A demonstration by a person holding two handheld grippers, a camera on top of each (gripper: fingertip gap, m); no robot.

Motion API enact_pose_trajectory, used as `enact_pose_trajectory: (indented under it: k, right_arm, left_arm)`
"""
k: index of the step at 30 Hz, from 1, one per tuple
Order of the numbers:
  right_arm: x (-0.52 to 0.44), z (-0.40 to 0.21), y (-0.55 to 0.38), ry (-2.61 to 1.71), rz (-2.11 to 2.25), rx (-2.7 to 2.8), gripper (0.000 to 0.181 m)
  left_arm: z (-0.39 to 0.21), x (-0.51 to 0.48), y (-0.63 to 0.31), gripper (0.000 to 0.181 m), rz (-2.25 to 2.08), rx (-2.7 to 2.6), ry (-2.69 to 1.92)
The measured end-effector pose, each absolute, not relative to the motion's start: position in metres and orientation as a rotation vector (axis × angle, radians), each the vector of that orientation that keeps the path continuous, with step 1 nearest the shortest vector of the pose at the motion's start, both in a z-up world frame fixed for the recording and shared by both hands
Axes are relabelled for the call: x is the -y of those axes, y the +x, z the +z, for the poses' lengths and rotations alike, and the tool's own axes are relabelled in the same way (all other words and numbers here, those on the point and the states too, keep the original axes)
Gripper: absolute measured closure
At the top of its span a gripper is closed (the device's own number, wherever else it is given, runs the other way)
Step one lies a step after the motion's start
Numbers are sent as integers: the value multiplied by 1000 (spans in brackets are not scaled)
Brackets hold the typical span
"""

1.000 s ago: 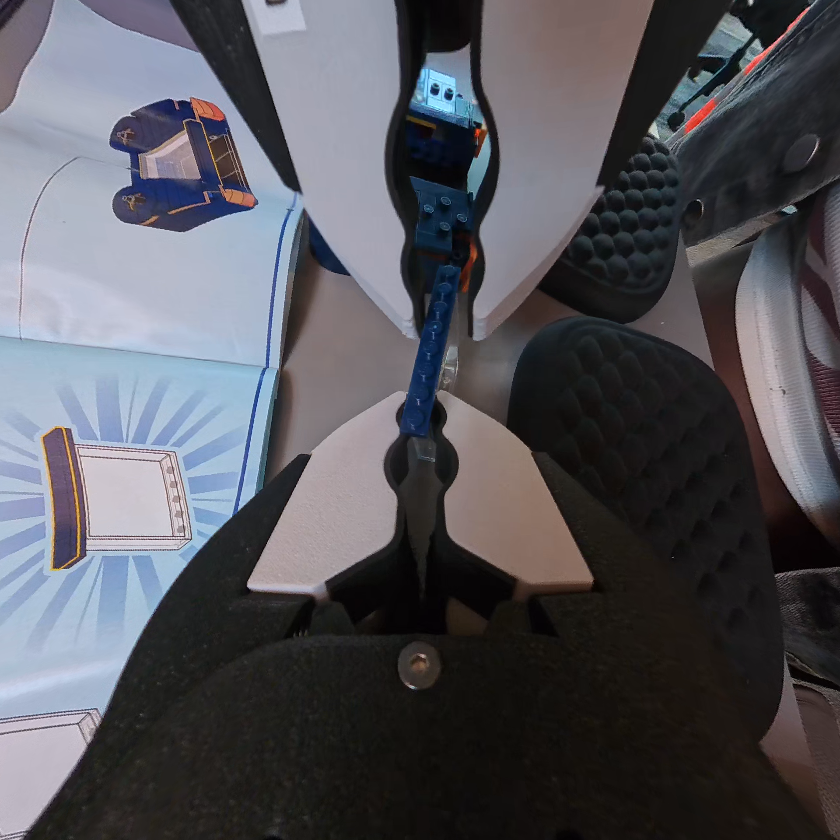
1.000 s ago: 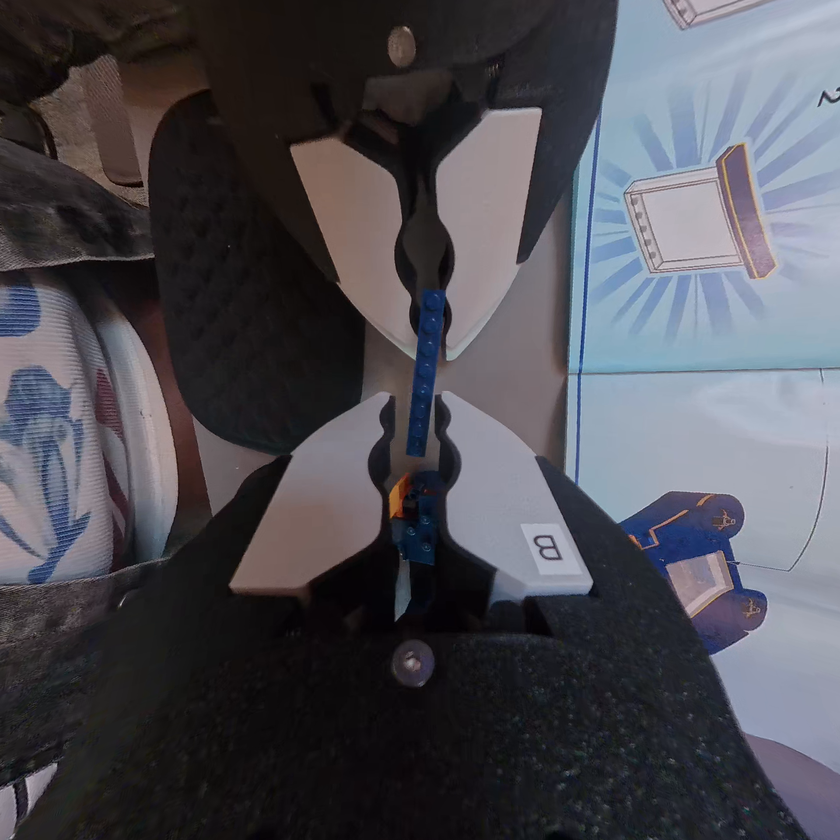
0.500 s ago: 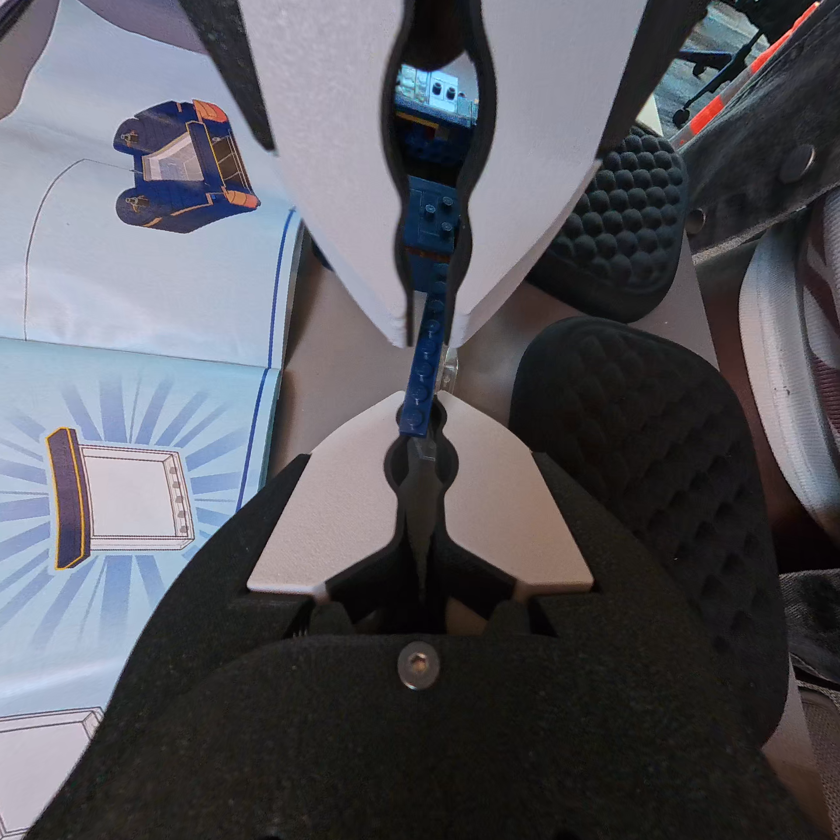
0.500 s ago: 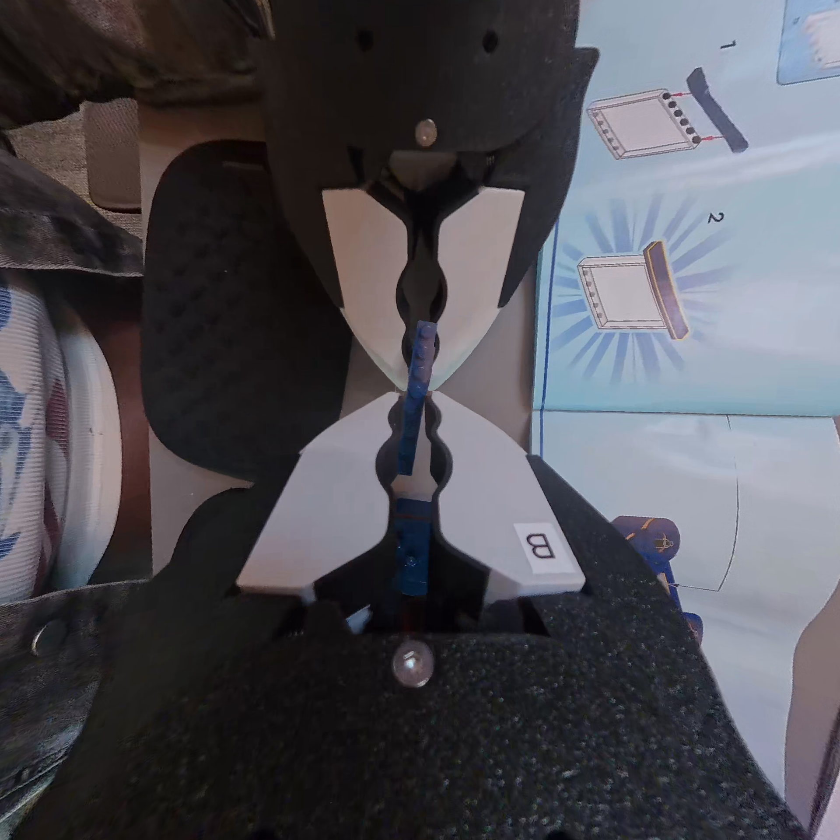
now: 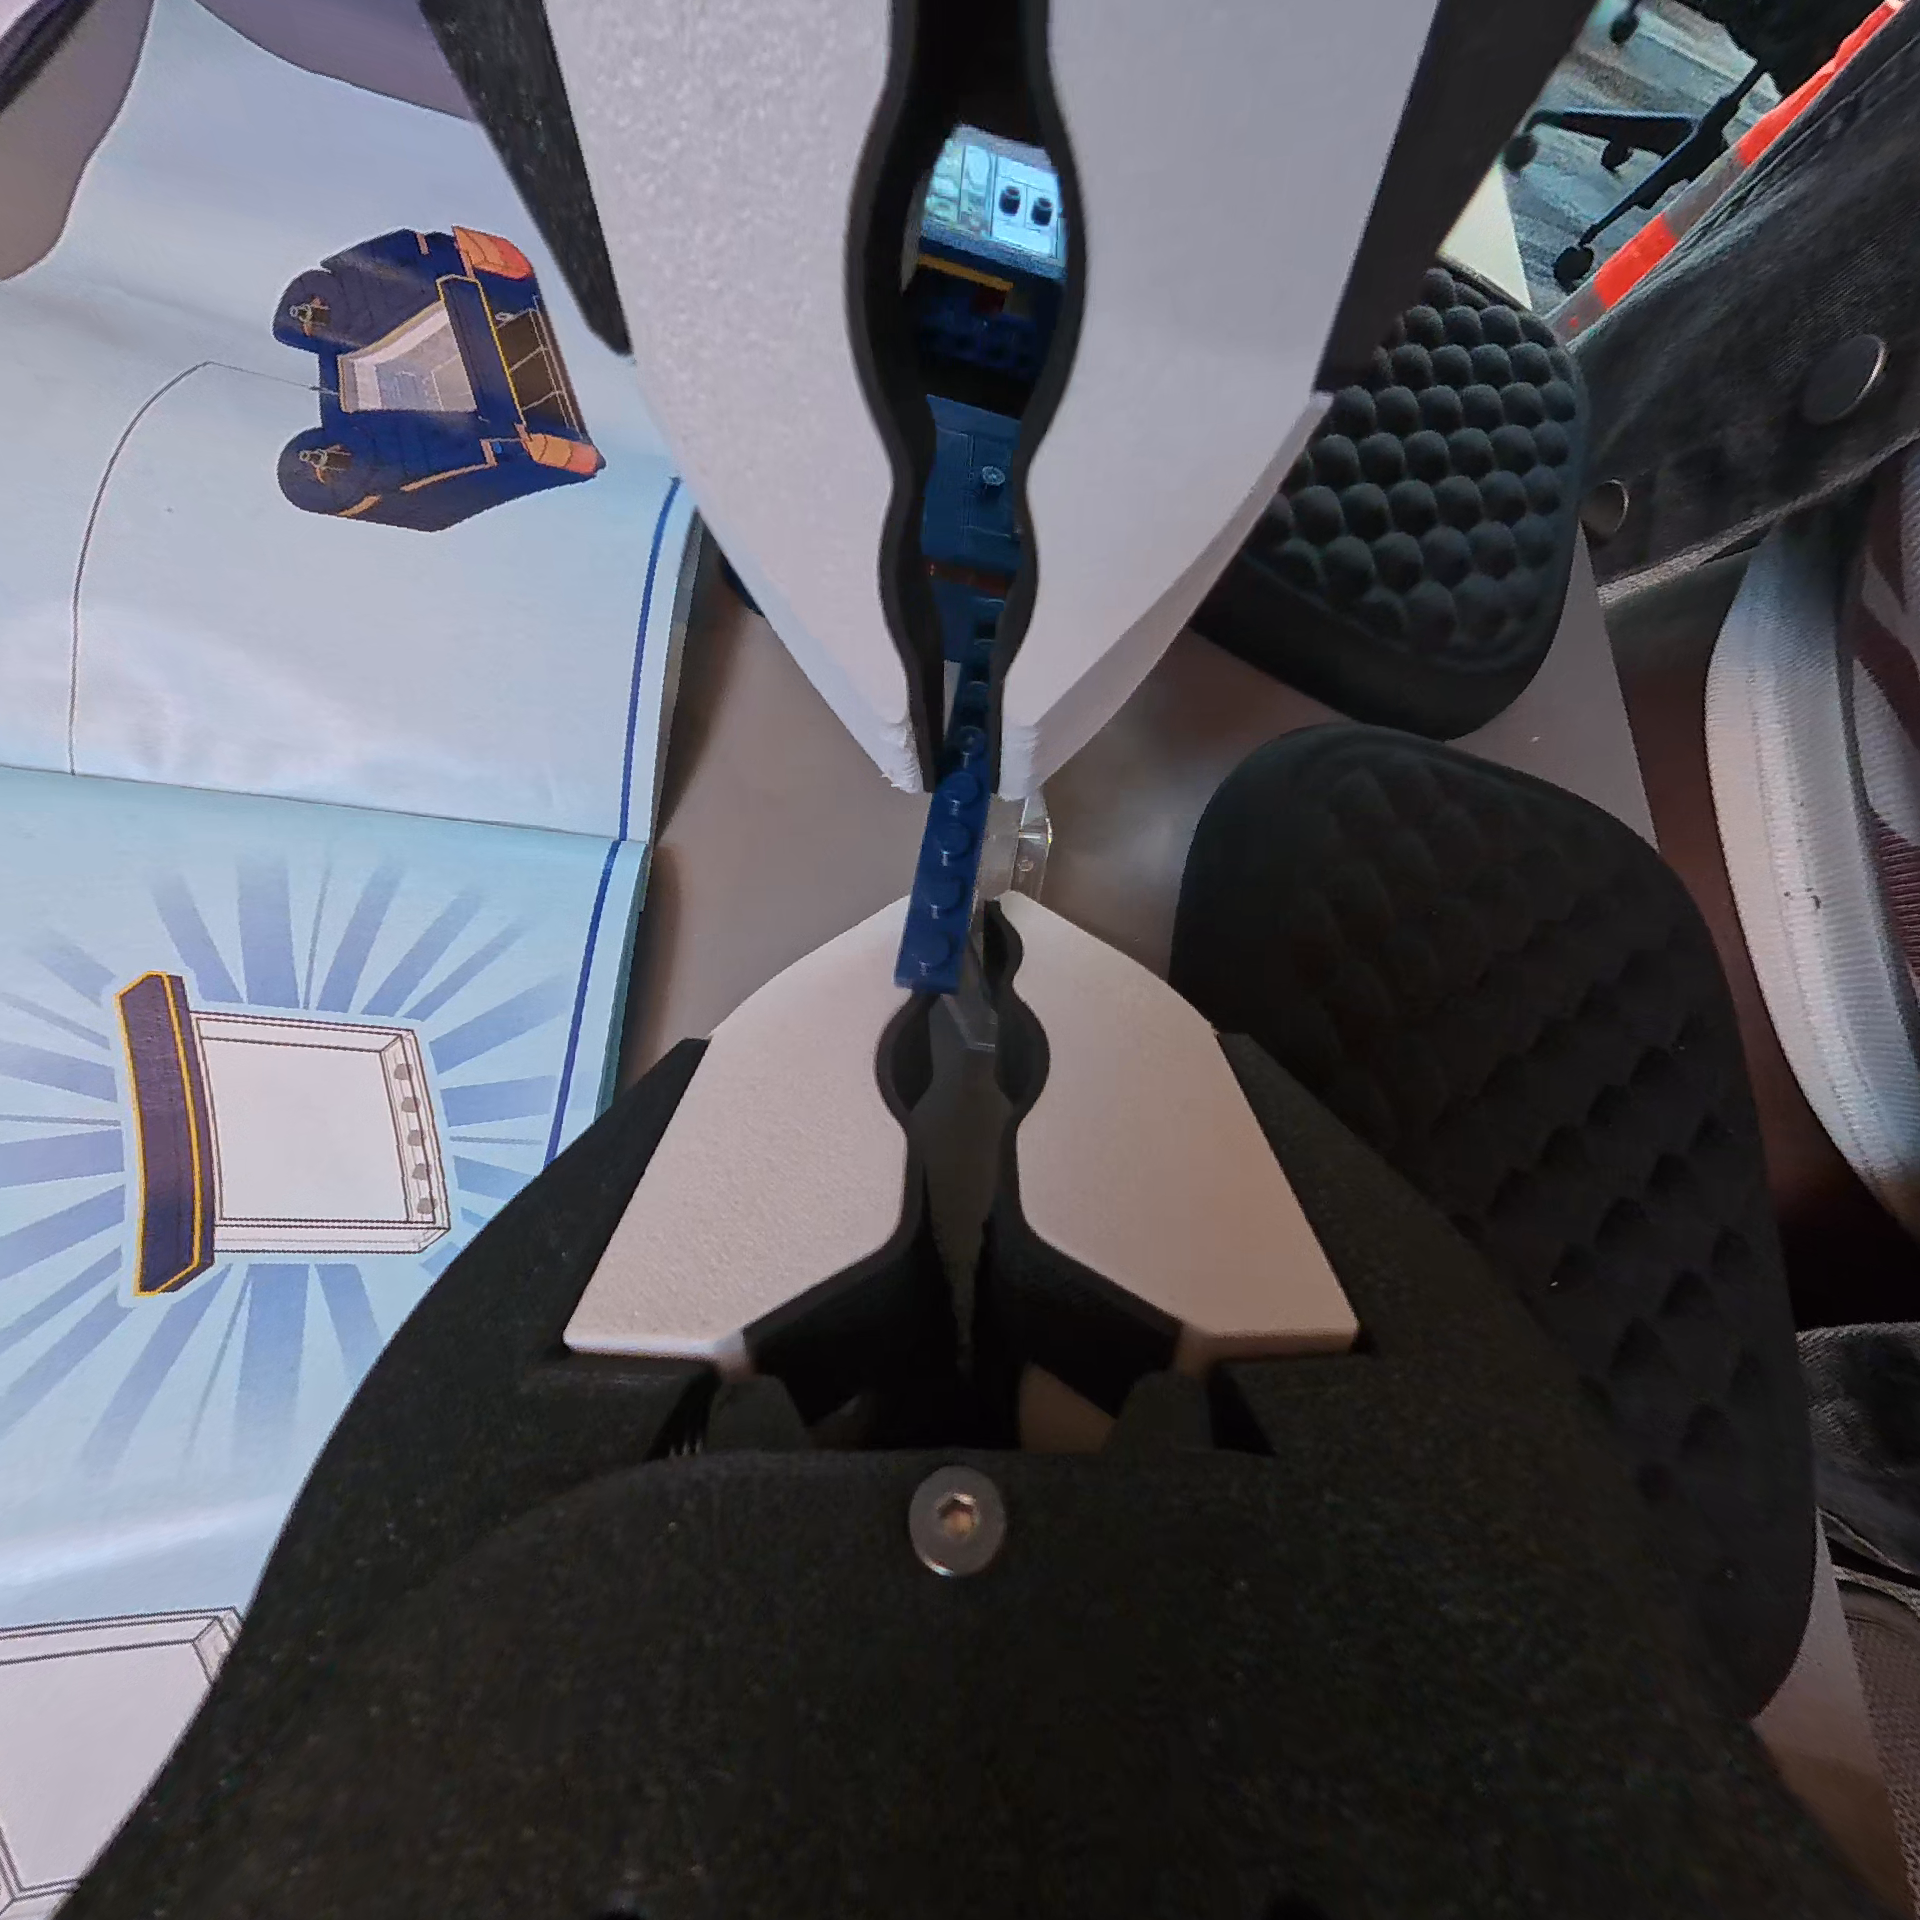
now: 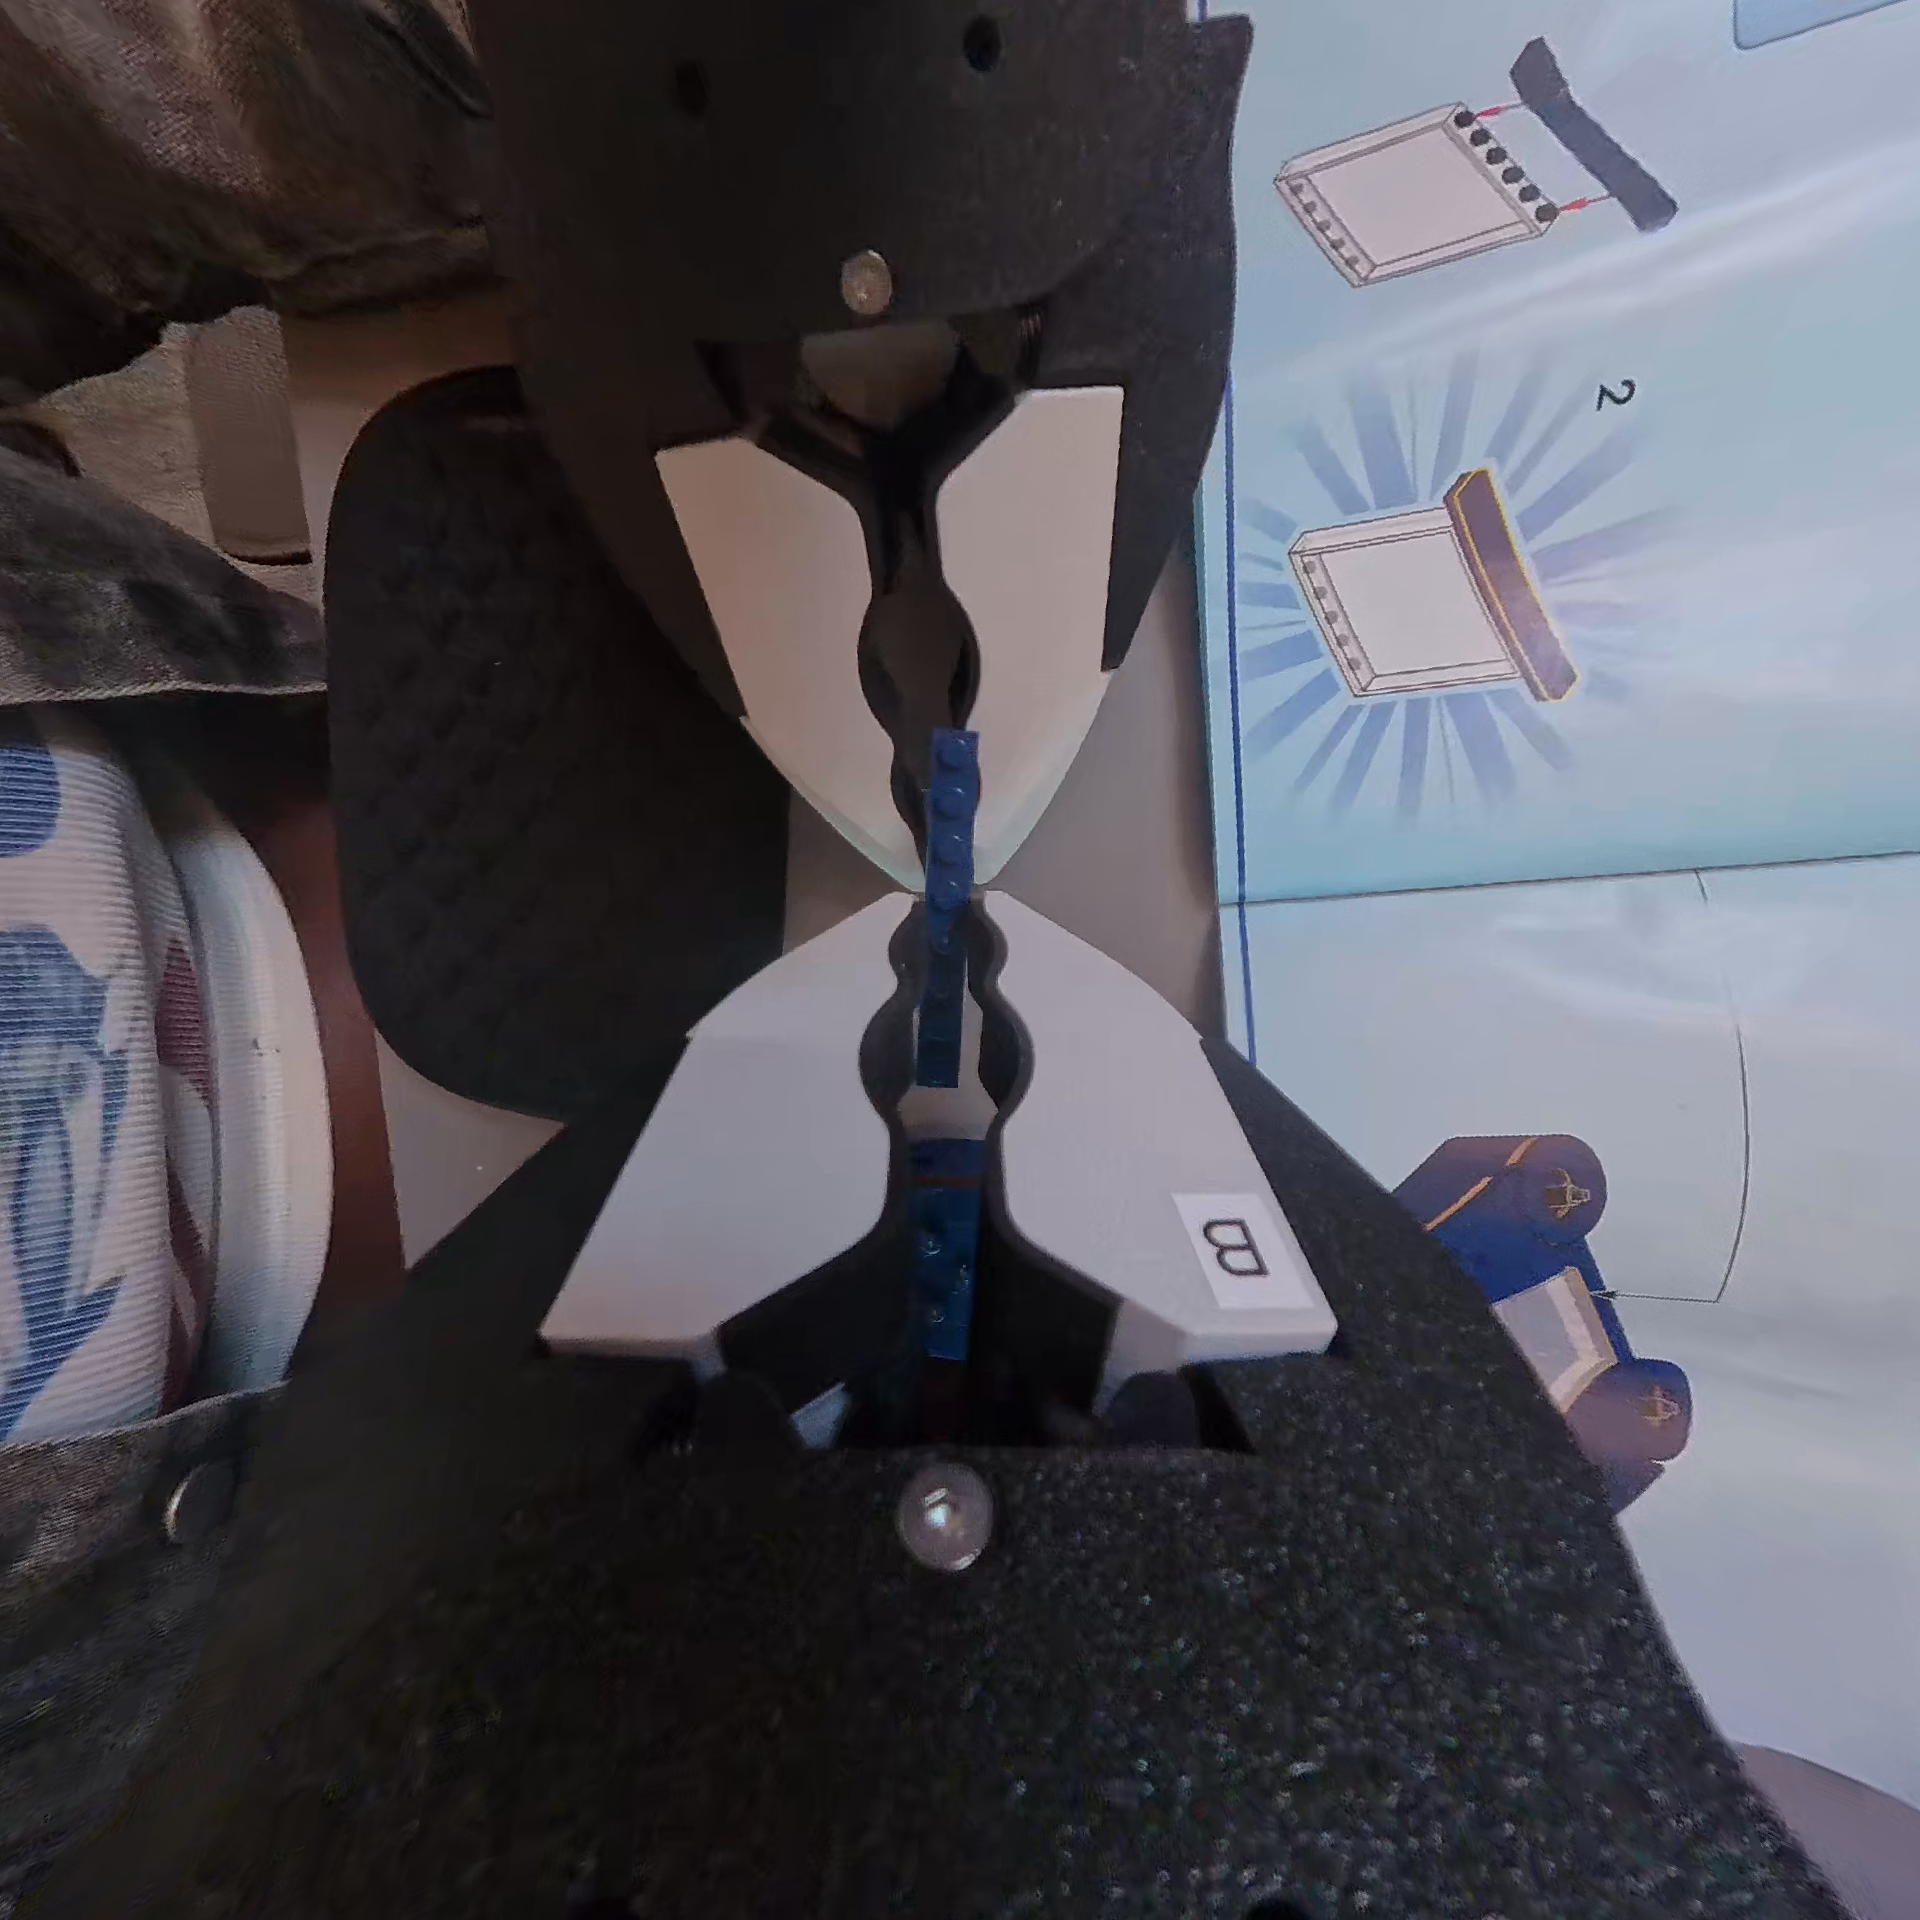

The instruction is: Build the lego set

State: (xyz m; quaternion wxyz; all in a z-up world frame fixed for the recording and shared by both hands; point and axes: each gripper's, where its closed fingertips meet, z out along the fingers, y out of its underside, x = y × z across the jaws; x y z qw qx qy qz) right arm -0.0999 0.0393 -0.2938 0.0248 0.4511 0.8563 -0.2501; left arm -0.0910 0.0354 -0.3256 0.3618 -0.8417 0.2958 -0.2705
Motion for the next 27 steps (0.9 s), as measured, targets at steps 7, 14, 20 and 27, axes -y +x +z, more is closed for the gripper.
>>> enact_pose_trajectory:
  k: [7, 14, 20, 27]
  right_arm:
    - [-36, -294, -97, 1355, -777, -2563, 173]
    - [-30, -293, -92, 1315, -791, -2418, 173]
    - [-20, -294, -82, 1274, -866, -2101, 169]
    - [-19, -295, -82, 1290, -821, -2124, 169]
  left_arm:
    - [-325, -35, -90, 174, -688, -777, -2159]
    - [-325, -34, -87, 175, -647, -836, -2127]
    - [-325, -32, -83, 176, -559, -958, -2062]
    - [-325, -31, -82, 176, -597, -948, -2076]
